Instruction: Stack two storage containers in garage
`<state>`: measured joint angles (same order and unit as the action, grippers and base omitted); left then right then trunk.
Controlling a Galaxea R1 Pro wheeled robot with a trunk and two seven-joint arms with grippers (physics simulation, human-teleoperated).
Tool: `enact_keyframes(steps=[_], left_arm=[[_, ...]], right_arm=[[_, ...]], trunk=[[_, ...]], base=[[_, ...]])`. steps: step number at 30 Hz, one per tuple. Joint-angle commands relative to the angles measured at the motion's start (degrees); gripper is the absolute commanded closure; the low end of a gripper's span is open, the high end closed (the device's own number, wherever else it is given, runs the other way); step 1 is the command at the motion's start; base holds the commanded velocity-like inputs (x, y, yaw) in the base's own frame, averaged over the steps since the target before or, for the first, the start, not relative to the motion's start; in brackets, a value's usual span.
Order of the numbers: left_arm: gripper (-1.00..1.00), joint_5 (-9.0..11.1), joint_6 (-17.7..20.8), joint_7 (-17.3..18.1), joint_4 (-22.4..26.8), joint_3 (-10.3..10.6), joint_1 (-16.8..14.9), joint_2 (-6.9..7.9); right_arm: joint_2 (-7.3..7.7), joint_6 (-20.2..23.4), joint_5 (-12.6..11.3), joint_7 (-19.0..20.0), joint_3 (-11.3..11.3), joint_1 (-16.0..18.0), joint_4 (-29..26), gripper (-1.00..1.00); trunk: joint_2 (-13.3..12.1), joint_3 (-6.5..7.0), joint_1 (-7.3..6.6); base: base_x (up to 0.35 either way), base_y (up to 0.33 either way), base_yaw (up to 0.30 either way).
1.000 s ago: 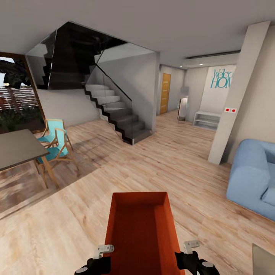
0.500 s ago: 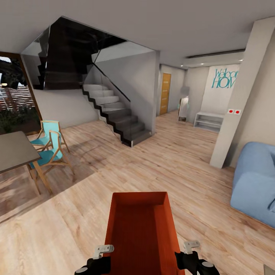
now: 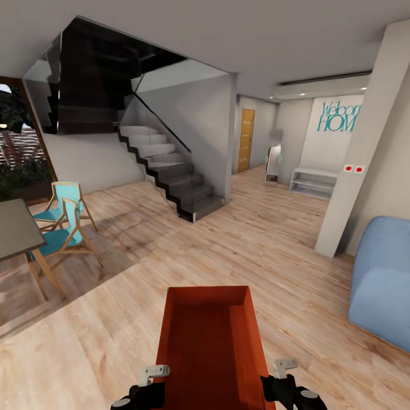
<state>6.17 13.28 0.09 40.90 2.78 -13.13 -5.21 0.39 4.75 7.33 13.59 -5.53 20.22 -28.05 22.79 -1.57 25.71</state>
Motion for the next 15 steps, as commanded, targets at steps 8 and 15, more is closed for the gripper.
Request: enact_keyframes(steps=[8, 15], left_arm=[[1.0, -0.55, -1.59, -0.5, 0.23, -1.14, -0.06, 0.07], [1.0, -0.57, -1.51, -0.53, 0.23, -1.15, -0.06, 0.02]], right_arm=[[-0.04, 0.34, 0.4, 1.88, -0.18, -0.01, 0.02, 1.0], [-0.04, 0.34, 0.4, 1.88, -0.17, -0.01, 0.02, 1.0]], trunk=[[0.13, -0.14, 0.07], [0.13, -0.14, 0.07]], base=[[0.33, -0.032, 0.0], [0.33, -0.05, 0.0]])
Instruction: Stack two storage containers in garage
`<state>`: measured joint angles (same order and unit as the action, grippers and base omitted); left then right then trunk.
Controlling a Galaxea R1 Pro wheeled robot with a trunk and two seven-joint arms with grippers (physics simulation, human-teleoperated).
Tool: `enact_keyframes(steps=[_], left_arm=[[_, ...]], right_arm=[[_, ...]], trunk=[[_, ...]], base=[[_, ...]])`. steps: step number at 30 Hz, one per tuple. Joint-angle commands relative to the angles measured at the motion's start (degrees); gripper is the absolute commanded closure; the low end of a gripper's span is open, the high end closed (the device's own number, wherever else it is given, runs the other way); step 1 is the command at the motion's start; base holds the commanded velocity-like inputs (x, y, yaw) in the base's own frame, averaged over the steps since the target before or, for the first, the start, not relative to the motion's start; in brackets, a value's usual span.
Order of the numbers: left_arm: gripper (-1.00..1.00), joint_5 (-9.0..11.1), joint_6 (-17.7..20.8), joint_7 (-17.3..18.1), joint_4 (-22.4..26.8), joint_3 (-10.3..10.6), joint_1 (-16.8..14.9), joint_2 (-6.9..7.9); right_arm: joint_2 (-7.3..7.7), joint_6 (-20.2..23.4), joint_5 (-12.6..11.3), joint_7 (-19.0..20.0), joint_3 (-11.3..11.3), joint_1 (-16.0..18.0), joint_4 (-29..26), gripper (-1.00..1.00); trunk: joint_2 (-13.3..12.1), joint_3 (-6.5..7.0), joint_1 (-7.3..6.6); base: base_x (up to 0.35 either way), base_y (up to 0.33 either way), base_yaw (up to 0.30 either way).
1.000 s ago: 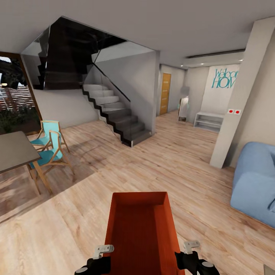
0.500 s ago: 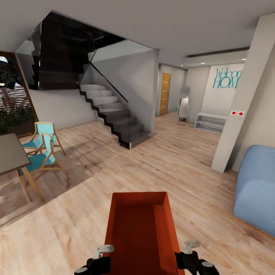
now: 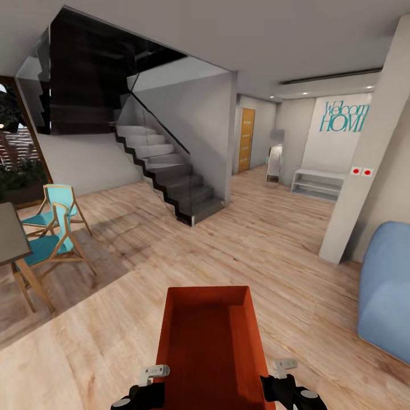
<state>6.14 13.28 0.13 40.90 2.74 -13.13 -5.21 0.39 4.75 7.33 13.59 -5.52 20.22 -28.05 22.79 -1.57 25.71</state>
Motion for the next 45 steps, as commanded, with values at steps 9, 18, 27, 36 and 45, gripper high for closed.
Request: enact_keyframes(steps=[9, 18, 27, 36, 45], left_arm=[[1.0, -0.51, -1.5, -0.57, 0.23, -1.1, -0.06, 0.02], [1.0, -0.51, -1.5, -0.57, 0.23, -1.07, -0.06, 0.02], [1.0, -0.51, -1.5, -0.57, 0.23, -1.07, -0.06, 0.02], [1.0, -0.51, -1.5, -0.57, 0.23, -1.07, -0.06, 0.02], [1.0, -0.52, -1.51, -0.57, 0.23, -1.07, -0.06, 0.02]], right_arm=[[-0.09, 0.35, 0.4, 1.88, -0.14, -0.01, 0.01, 1.0], [-0.13, 0.36, 0.4, 1.88, -0.13, -0.01, 0.01, 1.0], [-0.13, 0.4, 0.4, 1.88, -0.12, -0.01, 0.01, 1.0], [-0.2, 0.43, 0.4, 1.9, -0.1, -0.01, 0.01, 1.0], [-0.44, 0.43, 0.45, 1.9, -0.1, -0.01, 0.02, 1.0]], trunk=[[0.13, -0.14, 0.07], [0.13, -0.14, 0.07], [0.13, -0.14, 0.07], [0.13, -0.14, 0.07], [0.13, -0.14, 0.07]], base=[[0.33, -0.084, 0.0], [0.33, -0.09, 0.0], [0.33, -0.096, 0.0], [0.33, -0.096, -0.059], [0.33, -0.097, -0.225]])
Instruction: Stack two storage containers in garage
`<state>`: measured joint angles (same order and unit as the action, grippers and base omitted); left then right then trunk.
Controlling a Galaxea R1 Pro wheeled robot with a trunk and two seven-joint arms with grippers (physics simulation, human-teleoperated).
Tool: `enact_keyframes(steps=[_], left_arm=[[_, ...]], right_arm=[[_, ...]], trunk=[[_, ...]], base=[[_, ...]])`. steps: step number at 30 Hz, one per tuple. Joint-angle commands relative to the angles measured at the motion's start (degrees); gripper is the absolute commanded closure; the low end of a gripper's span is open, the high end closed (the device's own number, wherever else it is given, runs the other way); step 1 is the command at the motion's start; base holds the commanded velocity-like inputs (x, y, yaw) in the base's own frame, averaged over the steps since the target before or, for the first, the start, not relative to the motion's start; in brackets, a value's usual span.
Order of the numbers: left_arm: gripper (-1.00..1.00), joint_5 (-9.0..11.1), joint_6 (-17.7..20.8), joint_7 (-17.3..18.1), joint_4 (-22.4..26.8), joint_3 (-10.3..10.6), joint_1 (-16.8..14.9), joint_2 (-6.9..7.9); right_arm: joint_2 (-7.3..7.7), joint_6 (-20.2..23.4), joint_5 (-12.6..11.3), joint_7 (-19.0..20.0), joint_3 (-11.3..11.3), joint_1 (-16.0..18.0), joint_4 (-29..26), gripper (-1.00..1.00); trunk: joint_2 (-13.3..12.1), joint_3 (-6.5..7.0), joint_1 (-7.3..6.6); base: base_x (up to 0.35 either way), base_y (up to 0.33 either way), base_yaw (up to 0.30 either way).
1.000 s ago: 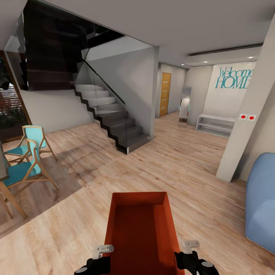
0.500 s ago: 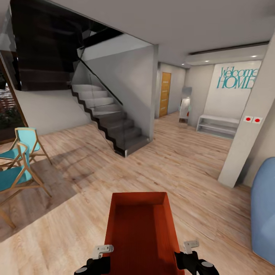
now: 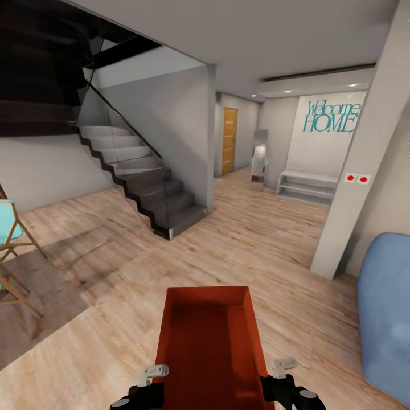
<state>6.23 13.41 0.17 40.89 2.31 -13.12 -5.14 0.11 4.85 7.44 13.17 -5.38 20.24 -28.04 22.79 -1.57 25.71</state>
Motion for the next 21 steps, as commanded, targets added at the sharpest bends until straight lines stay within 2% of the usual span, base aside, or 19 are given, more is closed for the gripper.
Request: enact_keyframes(steps=[1, 21], left_arm=[[1.0, -0.63, -1.64, -0.61, 0.24, -0.64, -0.06, -0.04], [1.0, -0.69, -1.64, -0.61, 0.24, -0.64, -0.06, -0.04]], right_arm=[[-0.15, 0.34, 0.35, 2.33, -0.24, -0.03, 0.0, 1.0], [-0.2, 0.34, 0.38, 2.33, -0.24, -0.03, 0.0, 1.0]], trunk=[[0.13, -0.14, 0.07], [0.13, -0.14, 0.07]], base=[[0.33, -0.096, -0.058], [0.33, -0.096, -0.004]])
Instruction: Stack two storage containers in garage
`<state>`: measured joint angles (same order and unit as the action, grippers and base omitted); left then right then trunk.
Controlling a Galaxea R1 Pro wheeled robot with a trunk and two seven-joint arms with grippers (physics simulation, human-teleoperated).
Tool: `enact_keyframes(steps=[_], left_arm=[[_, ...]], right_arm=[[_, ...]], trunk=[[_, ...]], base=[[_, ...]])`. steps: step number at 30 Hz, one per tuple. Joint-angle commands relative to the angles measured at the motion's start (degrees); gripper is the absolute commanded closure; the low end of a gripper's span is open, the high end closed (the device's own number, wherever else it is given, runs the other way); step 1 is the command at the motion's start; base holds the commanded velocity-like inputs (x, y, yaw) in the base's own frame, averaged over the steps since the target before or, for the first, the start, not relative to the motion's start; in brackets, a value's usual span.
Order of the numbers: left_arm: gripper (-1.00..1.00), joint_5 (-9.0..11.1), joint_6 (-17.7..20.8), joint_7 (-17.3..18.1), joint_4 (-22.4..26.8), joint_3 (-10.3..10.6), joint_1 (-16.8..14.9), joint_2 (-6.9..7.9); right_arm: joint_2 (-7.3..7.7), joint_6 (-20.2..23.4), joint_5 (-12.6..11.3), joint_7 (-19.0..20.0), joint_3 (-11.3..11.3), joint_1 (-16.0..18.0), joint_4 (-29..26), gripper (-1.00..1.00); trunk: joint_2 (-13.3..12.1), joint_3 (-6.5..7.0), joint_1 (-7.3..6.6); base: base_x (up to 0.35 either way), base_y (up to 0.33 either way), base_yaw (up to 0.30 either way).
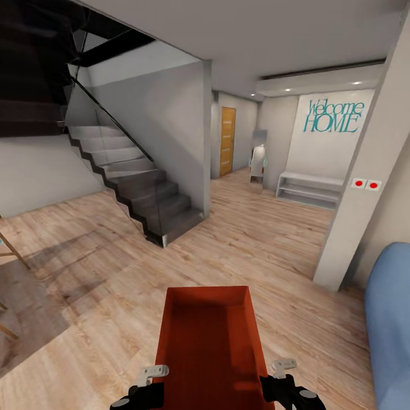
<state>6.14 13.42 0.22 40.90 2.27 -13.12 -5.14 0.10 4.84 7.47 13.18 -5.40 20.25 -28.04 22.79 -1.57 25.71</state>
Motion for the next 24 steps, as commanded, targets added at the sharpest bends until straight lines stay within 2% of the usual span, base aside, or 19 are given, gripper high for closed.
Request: enact_keyframes(steps=[1, 9, 24], left_arm=[[1.0, -0.6, -1.64, -0.66, 0.23, -0.6, -0.07, -0.04], [1.0, -0.6, -1.64, -0.66, 0.23, -0.6, -0.07, -0.04], [1.0, -0.6, -1.64, -0.66, 0.23, -0.6, -0.07, -0.06]], right_arm=[[-0.19, 0.34, 0.36, 2.33, -0.23, -0.03, 0.0, 1.0], [-0.19, 0.34, 0.36, 2.29, -0.23, -0.03, 0.0, 1.0], [-0.19, 0.34, 0.38, 2.35, -0.23, -0.03, 0.0, 1.0]], trunk=[[0.13, -0.14, 0.07], [0.13, -0.14, 0.07], [0.13, -0.14, 0.07]], base=[[0.33, -0.094, -0.006], [0.33, -0.091, -0.171], [0.33, -0.088, -0.008]])
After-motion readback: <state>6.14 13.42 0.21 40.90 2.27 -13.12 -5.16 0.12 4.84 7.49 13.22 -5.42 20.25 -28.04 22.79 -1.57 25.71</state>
